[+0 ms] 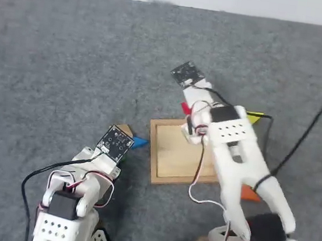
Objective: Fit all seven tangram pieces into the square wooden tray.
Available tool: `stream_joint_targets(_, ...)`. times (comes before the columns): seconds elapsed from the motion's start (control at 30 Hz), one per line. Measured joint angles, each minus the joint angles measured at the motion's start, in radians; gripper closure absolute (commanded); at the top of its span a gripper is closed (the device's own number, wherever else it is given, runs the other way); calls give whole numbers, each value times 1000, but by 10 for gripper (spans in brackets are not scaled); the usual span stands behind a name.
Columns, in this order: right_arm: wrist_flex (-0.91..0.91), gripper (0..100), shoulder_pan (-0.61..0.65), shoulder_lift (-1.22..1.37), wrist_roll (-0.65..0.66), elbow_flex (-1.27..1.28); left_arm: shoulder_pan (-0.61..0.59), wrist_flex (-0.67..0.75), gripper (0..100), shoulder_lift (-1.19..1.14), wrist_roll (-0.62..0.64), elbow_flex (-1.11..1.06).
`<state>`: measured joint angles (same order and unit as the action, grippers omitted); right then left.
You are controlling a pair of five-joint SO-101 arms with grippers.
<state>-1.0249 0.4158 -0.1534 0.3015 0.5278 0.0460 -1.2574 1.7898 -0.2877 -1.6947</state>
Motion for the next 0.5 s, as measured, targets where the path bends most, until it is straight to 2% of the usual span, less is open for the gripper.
stream_joint_targets(0.1, 17, 993, 35, 37, -11, 0, 0, 0, 902, 0, 0, 0)
stream_joint_targets(0.4, 72, 989, 38, 130, -23, 0, 0, 0, 902, 0, 0, 0)
stream_joint_targets(0.5, 81, 911, 41, 141, -23, 0, 0, 0, 902, 0, 0, 0)
